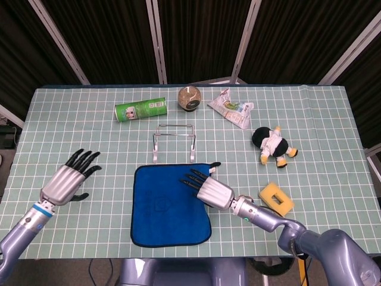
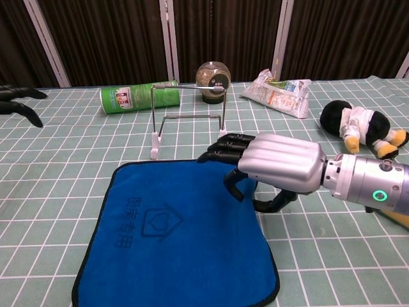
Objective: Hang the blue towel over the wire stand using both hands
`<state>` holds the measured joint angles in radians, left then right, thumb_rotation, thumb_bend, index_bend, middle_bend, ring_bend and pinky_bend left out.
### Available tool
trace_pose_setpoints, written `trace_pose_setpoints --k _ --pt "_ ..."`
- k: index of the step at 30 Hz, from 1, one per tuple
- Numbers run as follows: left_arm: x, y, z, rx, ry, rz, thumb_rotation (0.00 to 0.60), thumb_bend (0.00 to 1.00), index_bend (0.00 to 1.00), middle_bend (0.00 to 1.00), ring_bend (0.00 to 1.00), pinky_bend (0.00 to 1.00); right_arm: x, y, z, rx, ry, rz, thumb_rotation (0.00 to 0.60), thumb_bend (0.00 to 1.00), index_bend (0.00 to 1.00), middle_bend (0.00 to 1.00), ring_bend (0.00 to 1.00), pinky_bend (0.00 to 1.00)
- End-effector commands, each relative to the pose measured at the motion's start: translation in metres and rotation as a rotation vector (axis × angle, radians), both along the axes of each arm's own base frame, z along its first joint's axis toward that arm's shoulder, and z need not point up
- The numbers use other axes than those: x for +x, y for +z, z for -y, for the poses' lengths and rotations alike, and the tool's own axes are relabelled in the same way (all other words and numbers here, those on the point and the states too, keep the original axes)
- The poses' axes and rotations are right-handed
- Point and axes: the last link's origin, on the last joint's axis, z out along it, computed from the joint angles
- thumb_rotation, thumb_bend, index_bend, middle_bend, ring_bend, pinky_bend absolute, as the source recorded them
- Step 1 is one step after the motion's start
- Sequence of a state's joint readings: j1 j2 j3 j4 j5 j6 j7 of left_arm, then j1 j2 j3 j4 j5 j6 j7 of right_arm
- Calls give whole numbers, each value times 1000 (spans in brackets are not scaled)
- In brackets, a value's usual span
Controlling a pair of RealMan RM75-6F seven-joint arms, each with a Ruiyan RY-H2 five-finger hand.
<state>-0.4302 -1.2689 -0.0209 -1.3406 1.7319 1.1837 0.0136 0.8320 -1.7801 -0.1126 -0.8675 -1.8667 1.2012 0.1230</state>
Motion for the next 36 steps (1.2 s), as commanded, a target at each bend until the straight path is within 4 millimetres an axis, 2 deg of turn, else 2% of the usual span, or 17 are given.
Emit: trace_pose_setpoints --k 1,7,13,25,36 --pt "10 -30 -10 -87 -66 8 600 43 310 0 0 0 2 1 0 1 -10 10 600 433 647 51 0 0" --pt "16 -56 -12 -129 -125 25 600 77 362 0 0 0 7 3 -1 1 -9 18 600 436 647 51 0 0" --pt "22 -76 -12 -179 -147 72 600 82 364 0 0 0 11 6 -3 7 -21 36 600 443 647 51 0 0" --pt "34 -106 -17 -216 -182 38 600 84 364 0 0 0 6 8 -3 -5 -37 34 600 448 647 51 0 0" --pt "39 -122 -21 -229 -161 55 600 83 371 0 0 0 -4 12 -2 -11 -64 36 600 447 647 52 0 0"
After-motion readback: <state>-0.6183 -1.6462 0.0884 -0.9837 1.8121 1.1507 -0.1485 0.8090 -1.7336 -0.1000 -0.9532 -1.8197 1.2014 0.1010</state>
